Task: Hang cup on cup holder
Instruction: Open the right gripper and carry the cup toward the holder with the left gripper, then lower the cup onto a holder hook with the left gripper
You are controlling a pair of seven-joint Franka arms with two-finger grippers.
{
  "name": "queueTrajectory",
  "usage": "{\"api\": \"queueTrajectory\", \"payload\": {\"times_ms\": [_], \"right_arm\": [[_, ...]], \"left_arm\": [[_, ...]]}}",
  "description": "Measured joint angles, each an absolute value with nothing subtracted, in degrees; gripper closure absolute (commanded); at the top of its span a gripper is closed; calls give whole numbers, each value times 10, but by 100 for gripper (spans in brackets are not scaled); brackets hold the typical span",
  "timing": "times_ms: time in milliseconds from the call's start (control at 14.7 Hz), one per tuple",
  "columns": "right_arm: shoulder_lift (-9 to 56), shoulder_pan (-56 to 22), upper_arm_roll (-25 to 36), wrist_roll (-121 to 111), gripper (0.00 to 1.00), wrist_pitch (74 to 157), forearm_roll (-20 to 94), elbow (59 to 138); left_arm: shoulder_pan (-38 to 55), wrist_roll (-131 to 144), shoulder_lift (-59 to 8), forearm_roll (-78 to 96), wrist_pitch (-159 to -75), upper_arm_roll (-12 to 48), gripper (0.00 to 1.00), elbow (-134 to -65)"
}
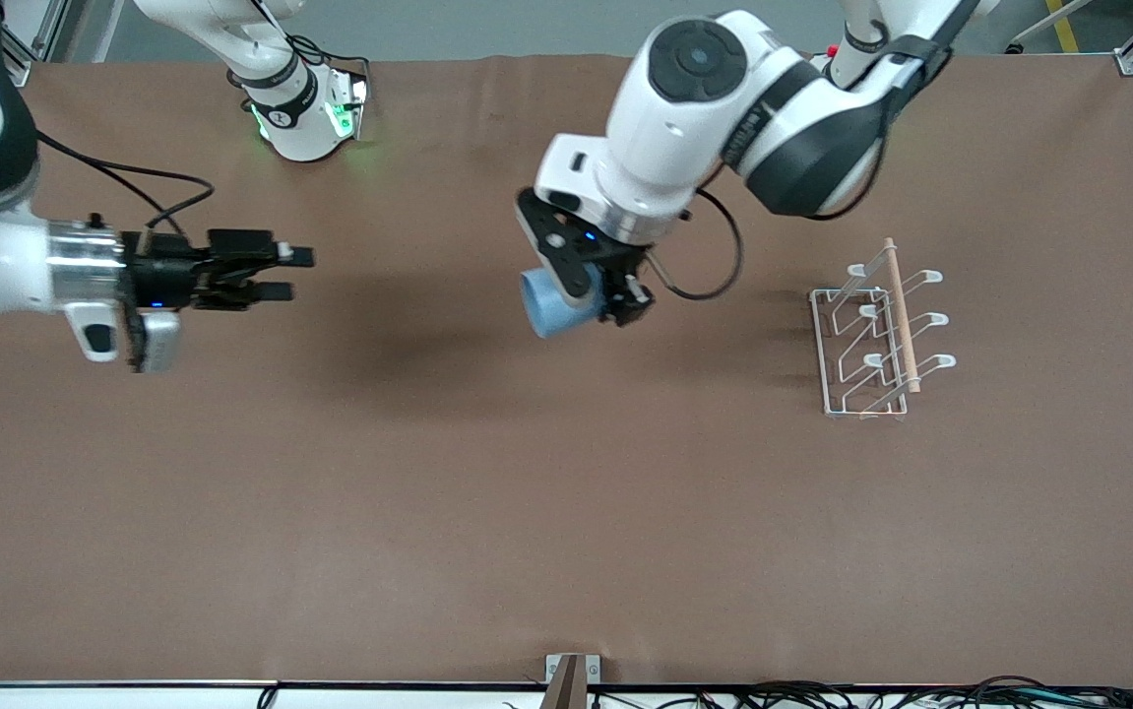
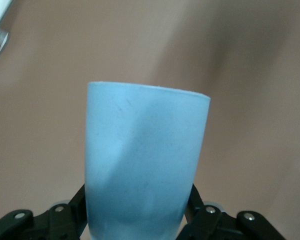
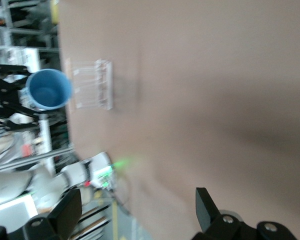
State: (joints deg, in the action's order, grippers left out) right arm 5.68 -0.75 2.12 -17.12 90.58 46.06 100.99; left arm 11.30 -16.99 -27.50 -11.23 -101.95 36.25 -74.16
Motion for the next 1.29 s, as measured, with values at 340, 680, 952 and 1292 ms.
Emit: {"api": "queueTrajectory", "payload": {"times_ms": [340,680,952,1292], "right_arm": [[32,67,24,-176,0,921,347,991],[43,63,15,-177,0,923,204,882],[58,-1,11,-142,0,926,83,833],[55,-47,11,37,0,915,1,808]], "left_arm": [[34,-277,-276,-213,-912,359,56,-749],[32,-323,-289,-379,-828,360,56,-766],[27,-365,-296,-516,-784,358,56,-819],[15,-362,-303,-640,-773,357,56,-925]]}}
